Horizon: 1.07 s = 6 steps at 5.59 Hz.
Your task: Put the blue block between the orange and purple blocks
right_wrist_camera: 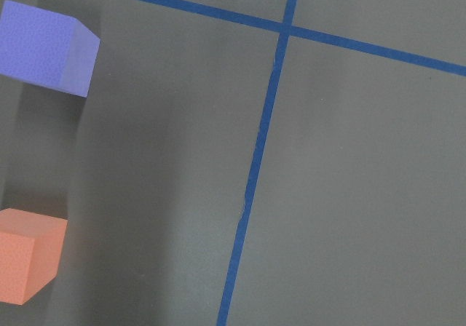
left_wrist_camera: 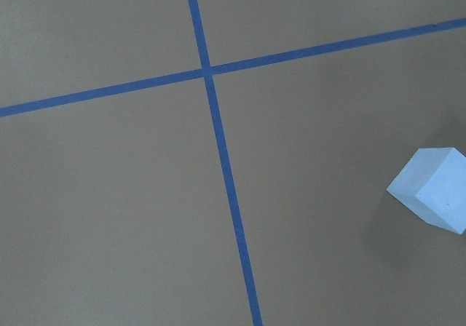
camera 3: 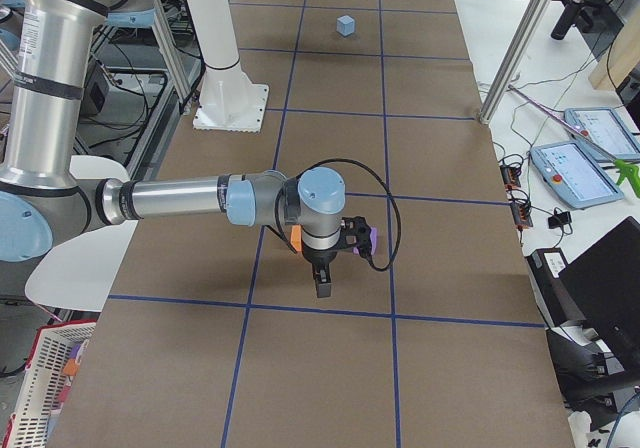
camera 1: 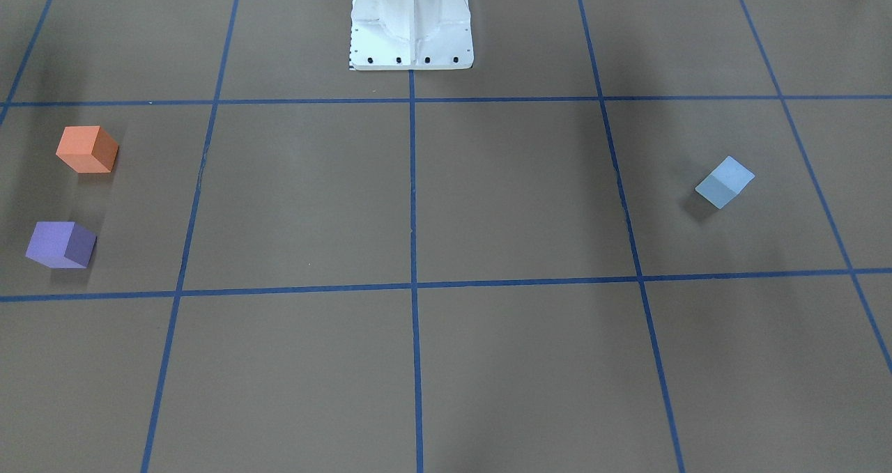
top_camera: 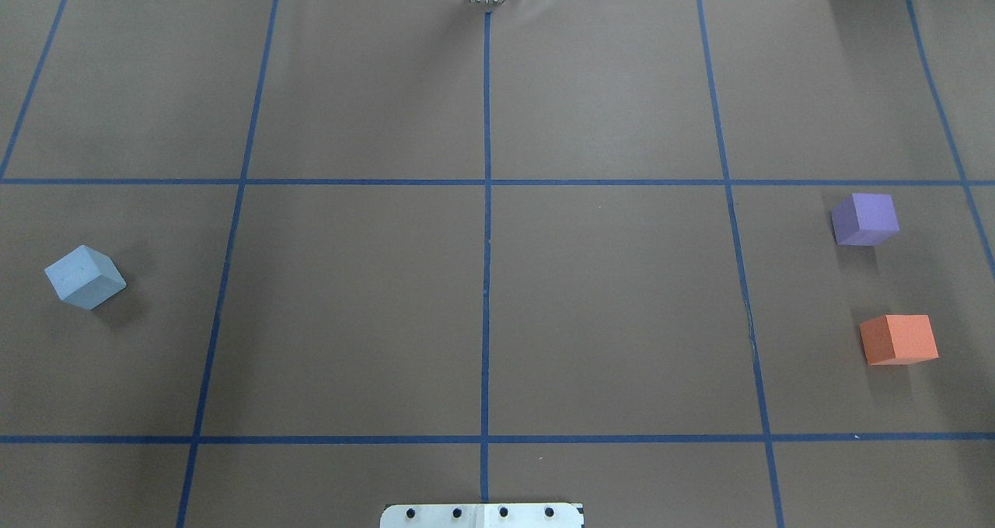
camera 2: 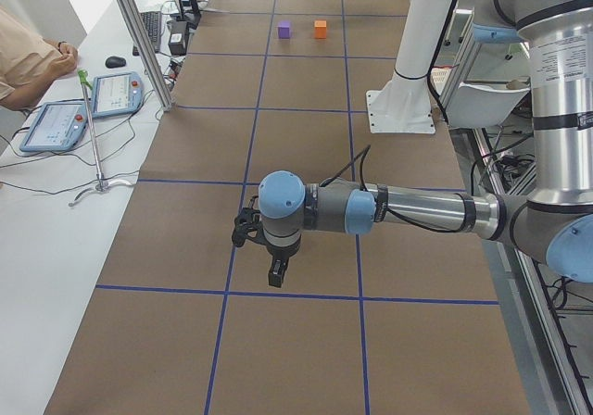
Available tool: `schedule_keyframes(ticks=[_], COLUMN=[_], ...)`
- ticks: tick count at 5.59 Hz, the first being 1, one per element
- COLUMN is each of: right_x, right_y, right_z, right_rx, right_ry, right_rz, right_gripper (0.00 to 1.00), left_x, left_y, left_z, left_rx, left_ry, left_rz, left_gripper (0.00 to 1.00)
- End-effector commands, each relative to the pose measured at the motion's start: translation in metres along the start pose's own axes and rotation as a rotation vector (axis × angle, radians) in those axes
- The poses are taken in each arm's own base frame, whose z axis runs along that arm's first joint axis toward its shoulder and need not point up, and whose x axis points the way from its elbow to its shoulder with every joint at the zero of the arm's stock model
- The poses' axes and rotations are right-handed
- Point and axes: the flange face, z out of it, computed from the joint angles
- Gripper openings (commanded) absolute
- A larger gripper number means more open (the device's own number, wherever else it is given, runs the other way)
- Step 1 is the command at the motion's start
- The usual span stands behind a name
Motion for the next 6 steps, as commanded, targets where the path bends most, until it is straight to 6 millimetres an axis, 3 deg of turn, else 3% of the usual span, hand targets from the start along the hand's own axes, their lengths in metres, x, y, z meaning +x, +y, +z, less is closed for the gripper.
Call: schedule_keyframes(ticks=[1, 2, 4, 5, 6], right_x=[-0.003, -0.015, -0.032, -0.033, -0.031], right_y=[-0.003, -0.004, -0.020, -0.024, -0.025], right_z=[-0.004, -0.020, -0.040, -0.041, -0.038], right_rx=[0.009, 0.040, 0.131, 0.186, 0.191], right_ry=[0.001, 0.009, 0.011, 0.011, 0.009], right_rz=[-0.008, -0.035, -0.105, -0.147, -0.154], right_gripper=[1.00, 1.00, 1.00, 1.00, 1.00], left_x=[0.001, 0.000, 0.021, 0.032, 0.030], left_y=[0.000, -0.002, -0.020, -0.065, -0.069], left_z=[-0.002, -0.003, -0.024, -0.036, -0.027], left_rx=[0.002, 0.001, 0.113, 0.234, 0.231], left_ry=[-0.008, -0.025, -0.037, -0.043, 0.026], left_rz=[0.003, 0.005, 0.118, 0.251, 0.237], left_gripper=[1.00, 1.00, 1.00, 1.00, 1.00])
